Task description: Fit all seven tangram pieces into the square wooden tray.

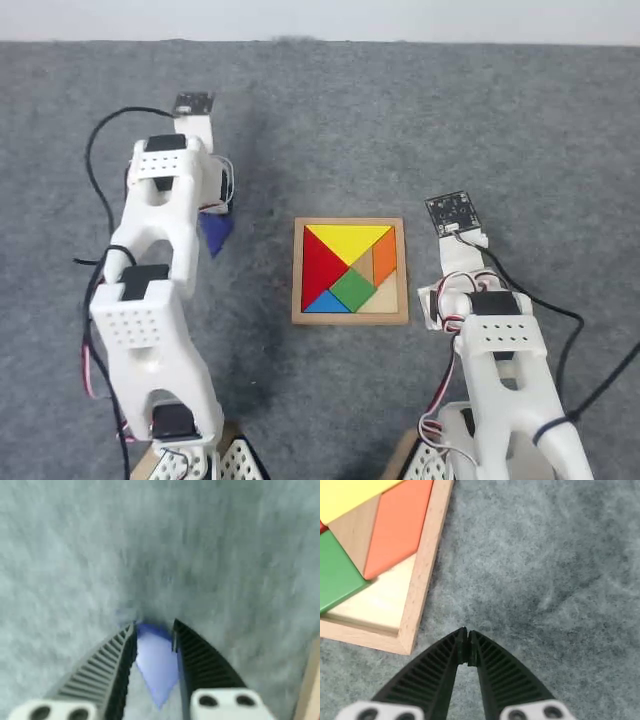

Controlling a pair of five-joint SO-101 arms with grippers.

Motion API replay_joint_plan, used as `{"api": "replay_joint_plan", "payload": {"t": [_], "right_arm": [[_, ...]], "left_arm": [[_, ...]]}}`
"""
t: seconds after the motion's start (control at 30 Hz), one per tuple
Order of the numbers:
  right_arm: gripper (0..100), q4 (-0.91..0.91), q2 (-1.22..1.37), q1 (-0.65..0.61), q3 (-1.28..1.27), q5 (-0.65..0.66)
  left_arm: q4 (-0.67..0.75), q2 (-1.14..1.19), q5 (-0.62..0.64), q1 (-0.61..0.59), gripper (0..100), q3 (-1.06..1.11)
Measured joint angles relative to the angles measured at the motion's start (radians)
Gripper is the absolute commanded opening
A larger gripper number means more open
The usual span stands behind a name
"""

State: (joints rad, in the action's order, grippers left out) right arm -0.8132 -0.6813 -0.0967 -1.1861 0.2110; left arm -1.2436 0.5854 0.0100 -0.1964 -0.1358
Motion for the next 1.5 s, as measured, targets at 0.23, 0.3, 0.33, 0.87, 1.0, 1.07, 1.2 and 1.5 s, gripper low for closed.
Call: {"api": "replay_joint_plan", "payload": {"t": [0.23,0.3,0.33,0.87,1.0,1.07,1.2,1.5], "right_arm": [[0.7,0.006,0.0,0.0,0.0,0.0],[0.7,0.006,0.0,0.0,0.0,0.0],[0.7,0.006,0.0,0.0,0.0,0.0],[0.7,0.006,0.0,0.0,0.0,0.0],[0.7,0.006,0.0,0.0,0.0,0.0],[0.7,0.006,0.0,0.0,0.0,0.0],[0.7,0.006,0.0,0.0,0.0,0.0],[0.7,0.006,-0.002,0.0,-0.009,0.006]], "left_arm": [[-0.29,0.0,-0.1,0.015,11,-0.032],[-0.362,-0.011,-0.129,0.021,11,-0.032],[-0.39,-0.02,-0.147,0.021,11,-0.032],[-0.157,-0.41,-0.308,0.028,19,0.342],[-0.031,-0.338,-0.308,0.021,19,0.4],[0.005,-0.287,-0.308,0.026,19,0.4],[0.021,-0.232,-0.308,0.02,19,0.371],[0.008,-0.195,-0.377,-0.04,19,0.339]]}}
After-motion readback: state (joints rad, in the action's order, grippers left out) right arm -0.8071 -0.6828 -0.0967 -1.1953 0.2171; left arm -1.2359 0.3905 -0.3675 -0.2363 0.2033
